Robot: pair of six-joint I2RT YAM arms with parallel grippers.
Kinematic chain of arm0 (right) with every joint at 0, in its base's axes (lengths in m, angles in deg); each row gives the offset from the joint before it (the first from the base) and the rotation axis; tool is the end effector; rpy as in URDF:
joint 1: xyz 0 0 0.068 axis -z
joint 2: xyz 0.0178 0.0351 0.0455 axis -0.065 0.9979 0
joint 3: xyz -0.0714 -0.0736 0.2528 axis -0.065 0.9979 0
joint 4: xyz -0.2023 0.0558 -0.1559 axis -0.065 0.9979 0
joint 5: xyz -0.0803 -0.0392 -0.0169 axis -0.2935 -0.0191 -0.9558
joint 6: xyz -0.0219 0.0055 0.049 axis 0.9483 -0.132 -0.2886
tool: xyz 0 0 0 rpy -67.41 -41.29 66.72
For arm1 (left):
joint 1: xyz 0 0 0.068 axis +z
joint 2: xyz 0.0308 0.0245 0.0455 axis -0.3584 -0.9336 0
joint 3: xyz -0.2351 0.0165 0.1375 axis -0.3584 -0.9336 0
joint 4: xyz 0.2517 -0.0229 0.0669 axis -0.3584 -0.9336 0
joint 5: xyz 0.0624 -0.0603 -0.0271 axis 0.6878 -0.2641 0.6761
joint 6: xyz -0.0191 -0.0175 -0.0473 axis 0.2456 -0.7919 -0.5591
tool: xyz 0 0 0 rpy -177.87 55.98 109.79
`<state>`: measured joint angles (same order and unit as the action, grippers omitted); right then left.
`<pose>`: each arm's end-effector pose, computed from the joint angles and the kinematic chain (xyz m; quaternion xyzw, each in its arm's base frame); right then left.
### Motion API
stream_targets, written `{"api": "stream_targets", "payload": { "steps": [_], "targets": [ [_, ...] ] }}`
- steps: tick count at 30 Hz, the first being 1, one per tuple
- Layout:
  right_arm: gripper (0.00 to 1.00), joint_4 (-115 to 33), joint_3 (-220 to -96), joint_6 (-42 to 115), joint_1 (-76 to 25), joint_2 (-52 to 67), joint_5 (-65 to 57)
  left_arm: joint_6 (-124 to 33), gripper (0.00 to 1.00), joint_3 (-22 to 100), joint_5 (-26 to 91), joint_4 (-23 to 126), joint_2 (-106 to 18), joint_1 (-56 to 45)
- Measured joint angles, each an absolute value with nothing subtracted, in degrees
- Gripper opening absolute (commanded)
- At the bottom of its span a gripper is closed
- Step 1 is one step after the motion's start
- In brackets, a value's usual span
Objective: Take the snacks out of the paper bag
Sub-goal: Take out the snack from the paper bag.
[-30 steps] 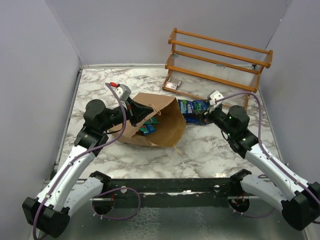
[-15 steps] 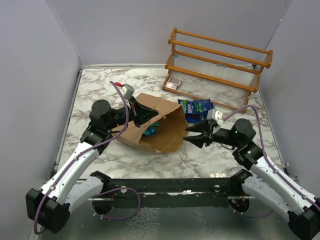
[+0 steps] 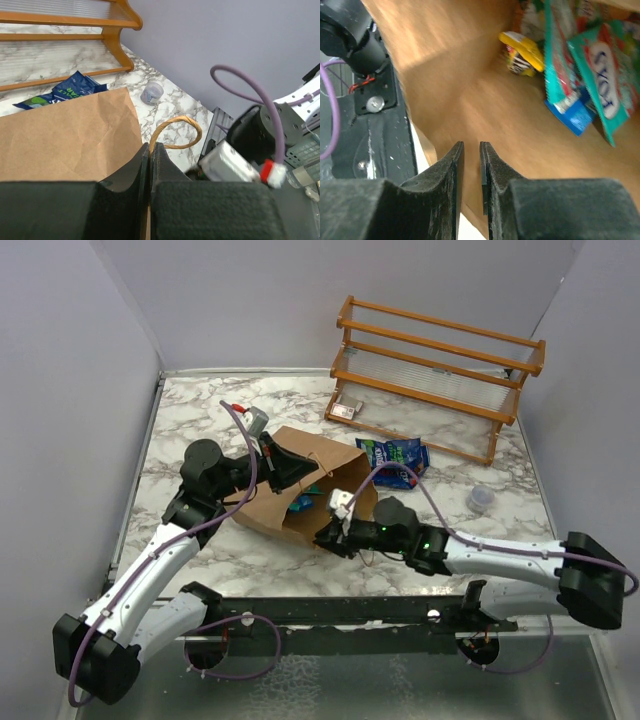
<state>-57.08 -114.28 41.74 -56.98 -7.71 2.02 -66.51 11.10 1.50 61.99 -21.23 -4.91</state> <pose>0.1159 0.2233 0.2346 -0.4569 0.6648 0.3801 0.4525 0.1810 -0.1129 0.3542 0.2081 0.6533 -0.5364 0.4920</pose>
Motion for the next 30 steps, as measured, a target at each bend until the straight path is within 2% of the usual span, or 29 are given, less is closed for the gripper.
{"api": "stream_targets", "payload": {
  "steps": [5, 9, 19, 22, 30],
  "targets": [
    [0.24, -61.7, -120.3, 42.4, -66.0, 1.3, -2.6, -65.9, 0.00, 11.1, 2.2, 61.2, -20.9, -4.9],
    [0.34, -65.0, -121.5, 42.2, -68.5, 2.5, -4.5, -65.2, 0.00, 11.1, 2.5, 60.4, -20.4, -5.0],
    [0.45, -67.5, -117.0, 49.6, -67.4, -2.3, -20.6, -64.2, 0.00, 11.1, 2.5, 59.7, -19.6, -5.0],
    [0.47, -69.8, -115.3, 53.2, -65.2, 0.7, -22.0, -64.3, 0.00, 11.1, 2.6, 59.7, -19.4, -5.0],
    [0.62, -76.0, -116.0, 63.2, -60.3, 12.0, -22.2, -63.3, 0.00, 11.9, 5.4, 58.3, -16.5, -5.0]
  ]
}}
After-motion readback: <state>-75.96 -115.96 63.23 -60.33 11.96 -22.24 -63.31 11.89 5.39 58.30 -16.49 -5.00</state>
